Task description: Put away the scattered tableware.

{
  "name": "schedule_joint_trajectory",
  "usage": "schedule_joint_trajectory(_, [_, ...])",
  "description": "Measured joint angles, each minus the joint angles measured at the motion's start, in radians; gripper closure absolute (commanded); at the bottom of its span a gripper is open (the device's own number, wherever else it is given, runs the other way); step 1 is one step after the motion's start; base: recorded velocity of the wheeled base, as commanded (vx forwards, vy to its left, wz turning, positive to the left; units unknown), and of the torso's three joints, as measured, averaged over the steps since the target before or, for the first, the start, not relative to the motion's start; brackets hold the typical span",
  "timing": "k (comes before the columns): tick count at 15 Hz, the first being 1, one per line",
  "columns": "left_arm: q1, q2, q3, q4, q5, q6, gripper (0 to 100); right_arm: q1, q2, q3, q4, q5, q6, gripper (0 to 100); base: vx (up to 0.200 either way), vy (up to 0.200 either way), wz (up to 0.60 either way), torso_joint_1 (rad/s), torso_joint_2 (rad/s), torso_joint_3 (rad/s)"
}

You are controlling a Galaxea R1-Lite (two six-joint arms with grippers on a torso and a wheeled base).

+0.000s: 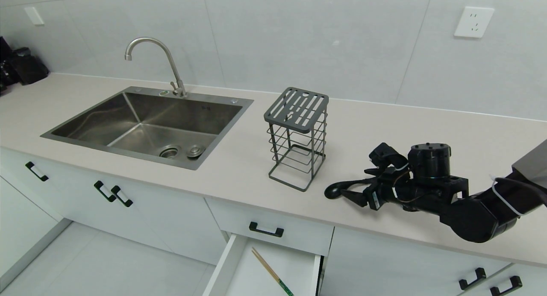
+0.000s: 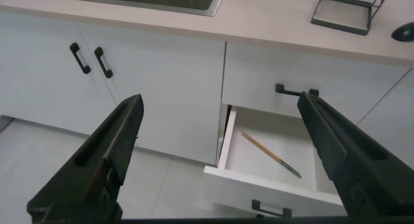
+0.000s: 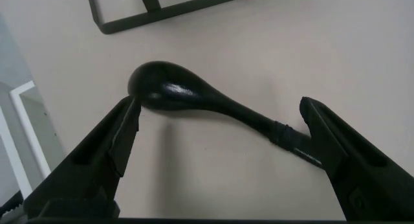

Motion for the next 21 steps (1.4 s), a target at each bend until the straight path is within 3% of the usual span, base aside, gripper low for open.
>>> schedule_joint_trajectory(15, [0.0,0.0,0.0,0.0,0.0,0.0,0,0.026,0.112,-0.093,0.0,-0.032,-0.025,0,0.0,0.0,0.0,0.0,0.0,0.0])
schedule_joint_trajectory(16, [0.0,0.0,0.0,0.0,0.0,0.0,0,0.026,0.112,-0.09,-0.001,-0.034,-0.026,100,0.0,0.0,0.0,0.0,0.0,0.0])
schedule_joint_trajectory(21, [0.0,0.0,0.0,0.0,0.0,0.0,0,0.024,0.111,-0.067,-0.004,-0.034,-0.031,100,0.0,0.0,0.0,0.0,0.0,0.0])
